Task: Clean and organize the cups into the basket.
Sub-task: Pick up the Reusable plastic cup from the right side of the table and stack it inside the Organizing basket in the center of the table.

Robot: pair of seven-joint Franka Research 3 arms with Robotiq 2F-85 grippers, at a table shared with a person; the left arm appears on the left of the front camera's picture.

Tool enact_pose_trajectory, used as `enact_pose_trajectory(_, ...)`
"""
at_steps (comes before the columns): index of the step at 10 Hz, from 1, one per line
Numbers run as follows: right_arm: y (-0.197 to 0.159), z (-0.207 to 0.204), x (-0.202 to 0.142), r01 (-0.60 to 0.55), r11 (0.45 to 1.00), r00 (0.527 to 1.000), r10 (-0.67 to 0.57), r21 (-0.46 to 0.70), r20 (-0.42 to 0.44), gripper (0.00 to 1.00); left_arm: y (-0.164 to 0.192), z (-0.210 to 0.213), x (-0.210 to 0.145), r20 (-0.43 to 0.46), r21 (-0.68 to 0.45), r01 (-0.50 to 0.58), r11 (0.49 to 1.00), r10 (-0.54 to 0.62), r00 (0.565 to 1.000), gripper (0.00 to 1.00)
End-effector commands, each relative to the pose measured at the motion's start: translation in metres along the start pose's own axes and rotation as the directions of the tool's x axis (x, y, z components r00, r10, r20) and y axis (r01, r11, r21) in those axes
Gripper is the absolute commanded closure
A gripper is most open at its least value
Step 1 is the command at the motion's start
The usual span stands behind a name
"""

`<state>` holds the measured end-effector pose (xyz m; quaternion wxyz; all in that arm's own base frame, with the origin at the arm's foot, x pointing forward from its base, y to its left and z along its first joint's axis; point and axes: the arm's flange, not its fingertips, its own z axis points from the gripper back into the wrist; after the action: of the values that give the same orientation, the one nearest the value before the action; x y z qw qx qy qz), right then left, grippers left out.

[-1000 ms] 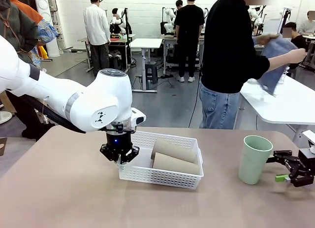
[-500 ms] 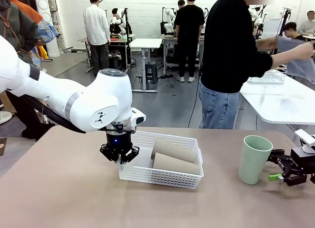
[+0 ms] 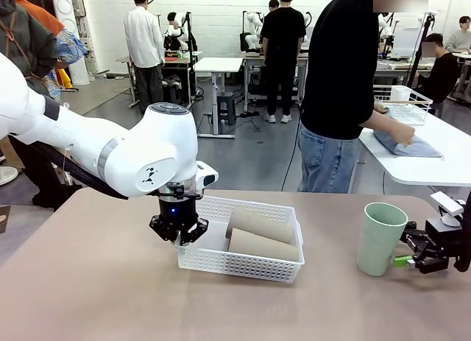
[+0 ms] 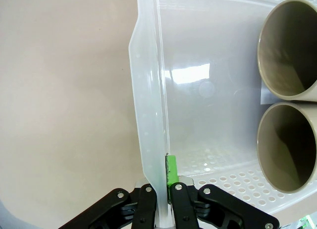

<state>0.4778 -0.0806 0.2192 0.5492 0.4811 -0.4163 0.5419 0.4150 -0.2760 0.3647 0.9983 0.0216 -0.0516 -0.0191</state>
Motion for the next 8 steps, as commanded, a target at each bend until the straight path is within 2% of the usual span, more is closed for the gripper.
enact_pose_trajectory(1, -0.014, -0.007, 0.001, 0.040, 0.999, 0.999, -0.040, -0.002, 0.025, 0.00, -0.002, 0.001, -0.001, 0.009, 0.006, -0.002, 1.000, 0.002, 1.000, 1.00)
enact_pose_trajectory(8, -0.029, -0.032, -0.001, 0.074, 0.996, 0.997, -0.075, 0.046, 0.023, 0.00, -0.002, 0.001, -0.001, 0.009, 0.006, -0.002, 1.000, 0.002, 1.000, 1.00)
